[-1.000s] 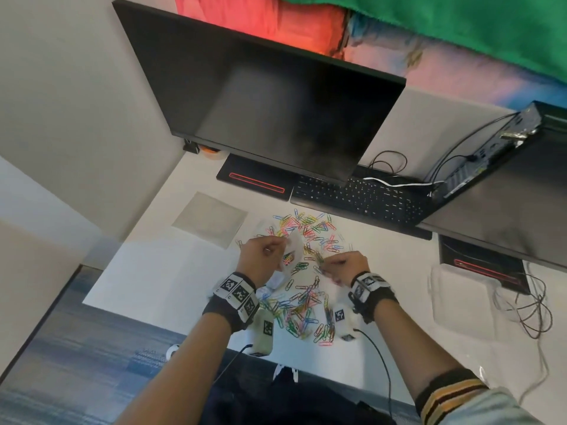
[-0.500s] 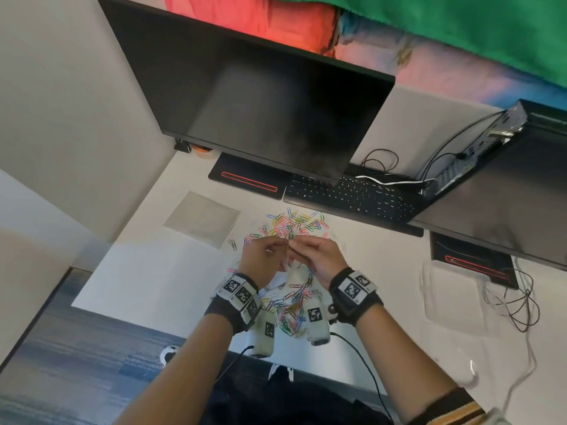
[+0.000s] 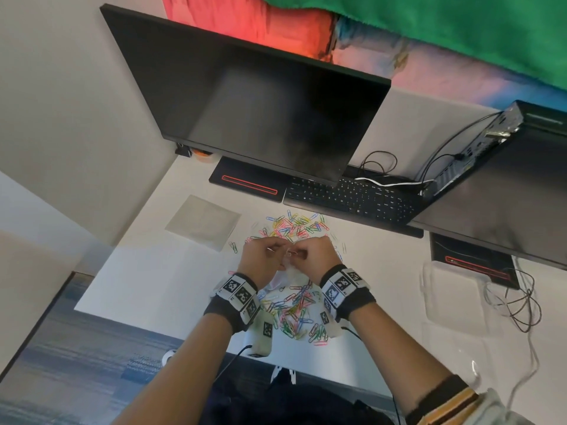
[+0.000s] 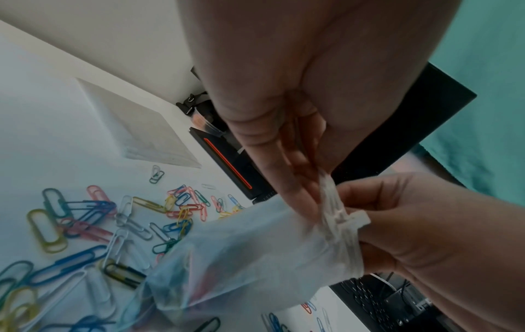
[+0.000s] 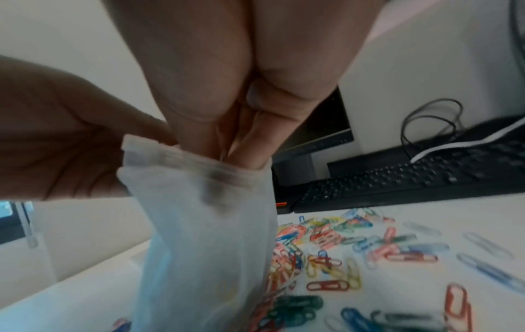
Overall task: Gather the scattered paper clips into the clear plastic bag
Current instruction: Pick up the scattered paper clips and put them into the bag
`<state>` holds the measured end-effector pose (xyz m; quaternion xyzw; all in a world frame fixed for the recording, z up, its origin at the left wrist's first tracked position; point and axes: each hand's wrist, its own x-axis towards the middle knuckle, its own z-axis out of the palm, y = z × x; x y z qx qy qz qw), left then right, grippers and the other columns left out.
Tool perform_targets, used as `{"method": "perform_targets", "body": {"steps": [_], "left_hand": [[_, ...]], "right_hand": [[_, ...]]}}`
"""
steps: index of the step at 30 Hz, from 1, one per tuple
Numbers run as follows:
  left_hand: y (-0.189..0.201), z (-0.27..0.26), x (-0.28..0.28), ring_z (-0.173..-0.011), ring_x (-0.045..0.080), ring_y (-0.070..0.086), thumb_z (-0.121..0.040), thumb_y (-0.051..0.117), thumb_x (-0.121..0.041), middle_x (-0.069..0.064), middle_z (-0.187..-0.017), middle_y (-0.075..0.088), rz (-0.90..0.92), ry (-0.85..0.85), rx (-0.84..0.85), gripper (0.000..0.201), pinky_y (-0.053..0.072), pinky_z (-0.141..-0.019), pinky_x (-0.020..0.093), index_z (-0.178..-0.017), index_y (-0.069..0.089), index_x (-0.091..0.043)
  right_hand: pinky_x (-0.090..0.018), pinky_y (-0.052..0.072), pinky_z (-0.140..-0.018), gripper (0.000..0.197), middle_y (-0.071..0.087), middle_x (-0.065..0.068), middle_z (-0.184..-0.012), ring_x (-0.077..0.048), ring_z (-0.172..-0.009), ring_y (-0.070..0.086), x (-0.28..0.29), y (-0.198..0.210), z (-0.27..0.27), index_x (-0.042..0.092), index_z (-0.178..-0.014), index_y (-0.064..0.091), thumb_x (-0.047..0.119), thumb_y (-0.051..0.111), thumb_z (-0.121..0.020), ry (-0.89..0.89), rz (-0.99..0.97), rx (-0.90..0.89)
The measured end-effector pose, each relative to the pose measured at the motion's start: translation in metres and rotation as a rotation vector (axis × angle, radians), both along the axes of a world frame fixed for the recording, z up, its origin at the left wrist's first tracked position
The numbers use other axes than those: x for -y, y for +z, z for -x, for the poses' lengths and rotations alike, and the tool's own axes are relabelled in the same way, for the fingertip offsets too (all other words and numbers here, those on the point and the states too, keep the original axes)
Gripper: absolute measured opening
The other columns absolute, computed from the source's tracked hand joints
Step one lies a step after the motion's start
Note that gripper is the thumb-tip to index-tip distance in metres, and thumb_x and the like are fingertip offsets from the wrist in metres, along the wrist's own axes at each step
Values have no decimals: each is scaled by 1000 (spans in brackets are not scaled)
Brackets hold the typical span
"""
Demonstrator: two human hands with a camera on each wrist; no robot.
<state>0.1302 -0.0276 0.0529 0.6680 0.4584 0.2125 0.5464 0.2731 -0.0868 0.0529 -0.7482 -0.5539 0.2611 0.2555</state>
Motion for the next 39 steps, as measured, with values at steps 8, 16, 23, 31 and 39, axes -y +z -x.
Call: {"method": "perform_targets", "body": {"steps": [8,16,23,31,39], "left_hand": [[0,-2,-3,-69,27,72,-92,63,-9,4,-76,73,-41,-12,-20,15,62,-73,40,-96,77,-15],[-7,6,-8,-70,29,72,-92,61,-8,2,-74,72,15,16,-9,26,62,-75,48,-86,75,-28],[-4,9,-10,-64,19,68,-94,59,-7,3,-72,71,91,70,45,18,61,-77,47,-99,75,-10],[-6,4,-6,-61,17,67,-93,61,-9,0,-75,71,54,55,22,16,63,-74,44,-97,76,-14],[-3,11,-8,-63,17,66,-94,61,-9,3,-77,71,60,87,8,17,62,-75,45,-100,76,-13]], "right_hand": [[-3,37,-65,20,74,-4,-88,-7,-71,57,-3,-1,0,11,-96,77,4,61,-86,25,47,45],[-23,58,-77,20,74,2,-102,-9,-89,70,16,15,-14,14,-105,73,9,57,-95,-16,-5,-400],[-33,59,-77,90,58,-7,-122,-24,-104,63,94,-25,-82,25,-141,39,45,84,-66,-338,574,-160],[-36,46,-103,135,23,-11,-139,-28,-122,46,90,-77,-28,27,-151,6,42,92,-48,-140,498,-2],[-25,36,-105,69,34,-9,-141,-23,-120,44,45,-89,-27,25,-142,41,41,70,-82,-79,364,223]]}}
